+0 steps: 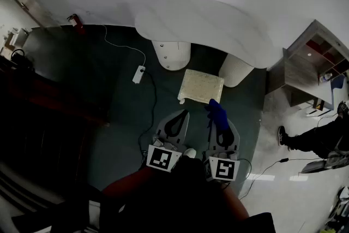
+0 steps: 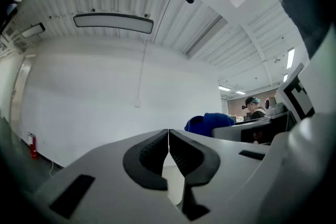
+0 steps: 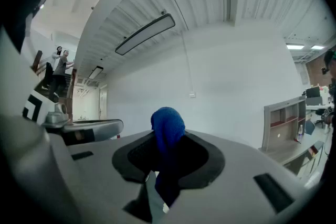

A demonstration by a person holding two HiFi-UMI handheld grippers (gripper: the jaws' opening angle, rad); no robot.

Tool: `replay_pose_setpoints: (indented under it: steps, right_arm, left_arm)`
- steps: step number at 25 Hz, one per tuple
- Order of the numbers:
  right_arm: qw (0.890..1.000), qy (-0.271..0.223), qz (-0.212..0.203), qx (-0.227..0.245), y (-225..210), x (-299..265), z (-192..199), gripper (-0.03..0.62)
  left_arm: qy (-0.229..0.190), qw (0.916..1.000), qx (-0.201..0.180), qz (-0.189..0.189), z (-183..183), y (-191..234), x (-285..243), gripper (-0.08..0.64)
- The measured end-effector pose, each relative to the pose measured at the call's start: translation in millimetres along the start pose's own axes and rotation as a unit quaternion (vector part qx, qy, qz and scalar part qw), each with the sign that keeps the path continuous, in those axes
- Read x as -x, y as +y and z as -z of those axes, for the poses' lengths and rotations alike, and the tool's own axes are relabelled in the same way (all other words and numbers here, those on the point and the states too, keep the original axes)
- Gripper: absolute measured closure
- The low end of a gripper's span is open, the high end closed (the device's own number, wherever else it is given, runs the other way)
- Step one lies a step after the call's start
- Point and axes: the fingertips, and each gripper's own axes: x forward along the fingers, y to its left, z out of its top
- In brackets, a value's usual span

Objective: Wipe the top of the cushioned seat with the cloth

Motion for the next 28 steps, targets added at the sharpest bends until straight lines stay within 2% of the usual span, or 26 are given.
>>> replay_pose_setpoints:
  steps: [5,8,12,14,20,28]
  right_arm:
    - [0.998,-0.031,0.000,-0.053,-13,10,0,0.472]
    - [0.997,-0.010,0.003,-0.070,-23,13,15,0.471]
    - [0.998,0.029,-0.018,-0.044,-19,6,22,0.471]
    - [0.999,0.030,-0.018,-0.036,-18,2,23,0.471]
    - [0.999,0.023,0.008,-0.035,-25,-18,22,0.471]
    - [0.996,0.059,0.043,-0.046,-47,-77,45,0.471]
  left_arm:
    - [-0.006,0.9999,-0.009,-0.006,4,-11,-1,0.543]
    - [0.010,0.9998,-0.010,-0.013,13,-9,-1,0.543]
    - [0.021,0.9997,-0.014,0.000,17,-10,-7,0.543]
    - [0.018,0.9998,-0.012,0.002,16,-12,-15,0.543]
    - [0.018,0.9997,-0.007,0.015,21,-2,-39,0.543]
    - [0.037,0.9990,0.019,0.017,47,50,-85,0.543]
